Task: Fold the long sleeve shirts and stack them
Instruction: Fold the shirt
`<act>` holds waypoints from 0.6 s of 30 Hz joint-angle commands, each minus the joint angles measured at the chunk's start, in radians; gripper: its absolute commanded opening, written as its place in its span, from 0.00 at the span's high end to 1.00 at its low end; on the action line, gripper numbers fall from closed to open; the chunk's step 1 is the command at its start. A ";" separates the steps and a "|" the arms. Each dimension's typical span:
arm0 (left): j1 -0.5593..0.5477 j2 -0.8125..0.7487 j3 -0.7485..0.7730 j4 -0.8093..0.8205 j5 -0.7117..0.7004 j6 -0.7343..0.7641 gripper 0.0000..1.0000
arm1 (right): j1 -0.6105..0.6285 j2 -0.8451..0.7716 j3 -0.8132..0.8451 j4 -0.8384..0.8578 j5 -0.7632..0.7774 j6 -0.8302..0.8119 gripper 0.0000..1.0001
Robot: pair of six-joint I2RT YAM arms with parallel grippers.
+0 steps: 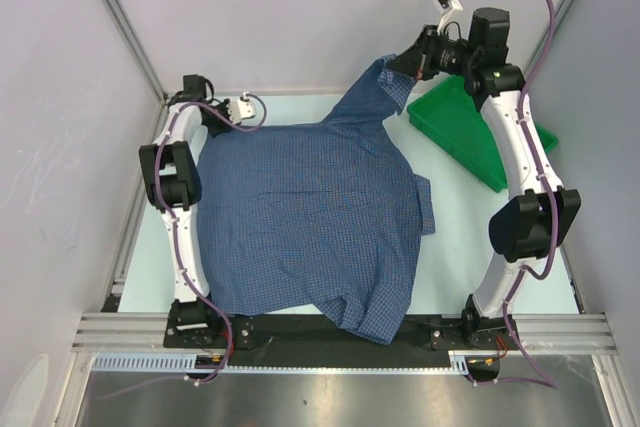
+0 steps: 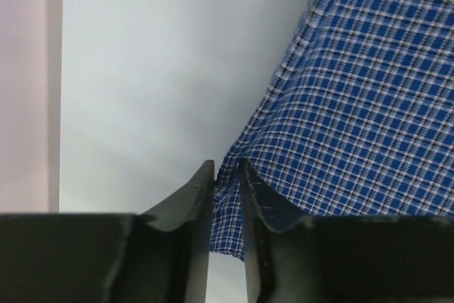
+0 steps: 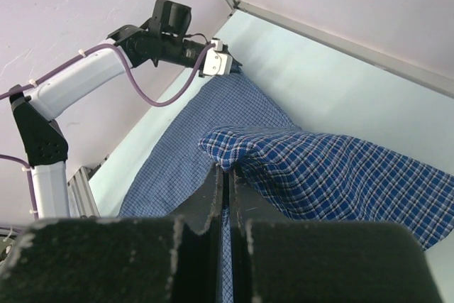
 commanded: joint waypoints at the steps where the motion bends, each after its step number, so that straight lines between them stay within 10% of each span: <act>1: -0.006 -0.058 0.030 -0.071 0.050 0.069 0.80 | 0.011 -0.085 0.047 -0.019 0.003 0.006 1.00; 3: -0.007 -0.078 0.007 -0.078 0.030 0.079 1.00 | 0.017 -0.110 0.029 -0.041 0.022 -0.010 1.00; 18: -0.023 -0.337 -0.171 -0.172 -0.103 -0.007 1.00 | 0.025 -0.354 -0.258 -0.076 0.142 -0.059 1.00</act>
